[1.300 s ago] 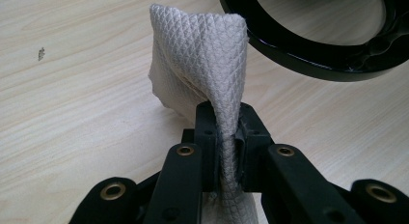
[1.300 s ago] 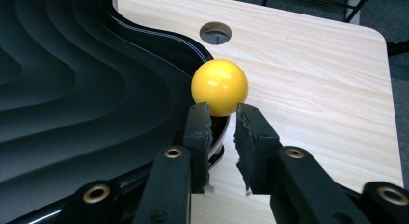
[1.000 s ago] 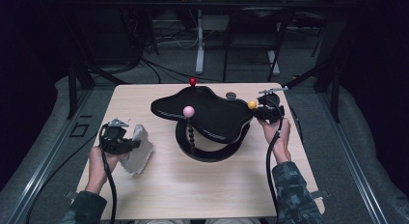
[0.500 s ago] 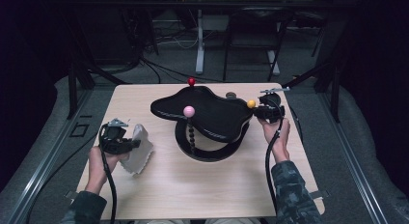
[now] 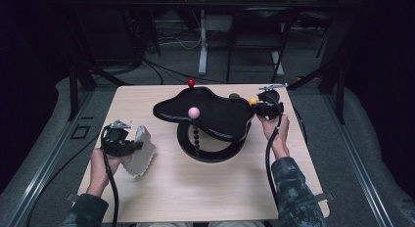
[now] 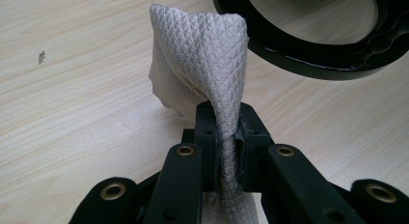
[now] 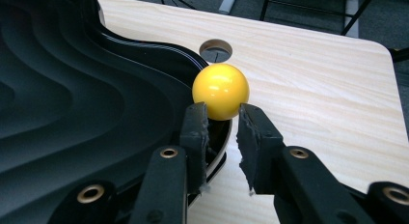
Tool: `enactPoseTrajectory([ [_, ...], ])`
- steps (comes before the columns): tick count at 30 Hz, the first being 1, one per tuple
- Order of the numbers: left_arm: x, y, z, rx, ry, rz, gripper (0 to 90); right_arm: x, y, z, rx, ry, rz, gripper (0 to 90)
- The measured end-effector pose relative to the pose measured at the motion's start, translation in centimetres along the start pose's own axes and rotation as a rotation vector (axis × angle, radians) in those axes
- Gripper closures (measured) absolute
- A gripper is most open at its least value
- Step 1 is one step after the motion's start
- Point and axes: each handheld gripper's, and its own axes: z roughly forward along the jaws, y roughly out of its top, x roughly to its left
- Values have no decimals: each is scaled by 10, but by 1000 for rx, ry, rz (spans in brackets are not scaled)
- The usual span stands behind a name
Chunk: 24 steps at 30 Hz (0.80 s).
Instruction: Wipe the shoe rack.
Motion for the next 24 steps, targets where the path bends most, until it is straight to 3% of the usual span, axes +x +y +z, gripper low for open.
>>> enactPoseTrajectory([
  [7,0,0,1,1,0,9,818,-2,1,7,-22,33,20,679],
  [13,-1,0,1,4,-2,11,818,-1,-11,-10,-96,43,15,577],
  [16,-1,0,1,-10,4,7,818,-2,-19,-24,-102,59,-8,505],
  [23,-2,0,1,-10,-1,18,818,-7,-62,-41,-158,88,48,337],
  [24,-2,0,2,-10,0,20,819,-7,-70,-42,-145,95,52,316],
])
